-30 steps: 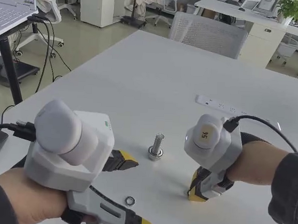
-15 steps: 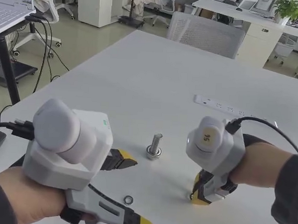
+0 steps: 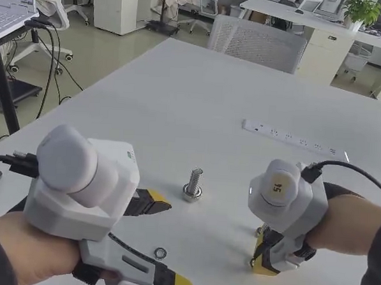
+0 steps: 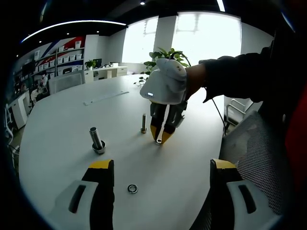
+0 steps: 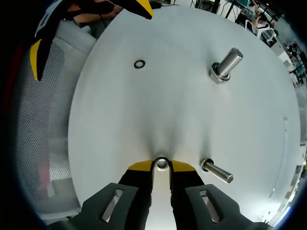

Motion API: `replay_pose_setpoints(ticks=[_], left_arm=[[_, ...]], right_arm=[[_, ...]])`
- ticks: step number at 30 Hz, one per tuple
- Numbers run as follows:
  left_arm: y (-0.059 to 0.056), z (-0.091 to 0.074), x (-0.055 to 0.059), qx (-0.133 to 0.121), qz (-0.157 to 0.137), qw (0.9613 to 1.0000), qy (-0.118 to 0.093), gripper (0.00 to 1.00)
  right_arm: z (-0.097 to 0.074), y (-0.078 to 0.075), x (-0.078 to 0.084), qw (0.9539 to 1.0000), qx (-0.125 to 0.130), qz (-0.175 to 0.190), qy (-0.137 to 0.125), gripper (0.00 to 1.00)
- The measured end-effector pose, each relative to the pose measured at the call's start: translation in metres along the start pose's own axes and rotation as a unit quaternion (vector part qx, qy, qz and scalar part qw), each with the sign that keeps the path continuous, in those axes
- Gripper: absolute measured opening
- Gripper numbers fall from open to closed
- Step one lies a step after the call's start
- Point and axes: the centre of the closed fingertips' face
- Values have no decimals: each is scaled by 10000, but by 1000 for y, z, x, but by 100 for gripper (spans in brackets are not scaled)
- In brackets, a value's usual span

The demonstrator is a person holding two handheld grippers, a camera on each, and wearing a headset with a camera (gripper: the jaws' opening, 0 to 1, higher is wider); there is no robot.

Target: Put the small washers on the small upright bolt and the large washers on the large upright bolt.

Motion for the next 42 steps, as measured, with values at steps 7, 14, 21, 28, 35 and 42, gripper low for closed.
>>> replay_pose_setpoints(ticks=[7,14,21,28,35,42], left_arm=[[0,0,0,-2,9,10000,0,82],[0,0,0,6,16,10000,7,82],[0,-1,0,19,16,10000,1,82],[0,-2,0,25,22,10000,6,82],[0,-1,1,31,25,10000,26,82],[-1,-1,1,33,24,10000,25,82]], right_arm=[[-5,4,13,9999,22,103,15,14],[-11,5,25,9997,38,217,68,14],[-25,2,30,9994,104,318,69,14],[-37,-4,31,9993,168,342,56,14],[-52,-9,24,9994,235,231,44,14],[-70,-21,13,9991,409,87,-8,14]])
Point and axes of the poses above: the centre of the closed fingertips' face, and the gripper's own axes: z roughly forward along the fingers, y roughly to its left, x roughly out of its underside, and after that the axes turned 5 degrees about -y, right-handed
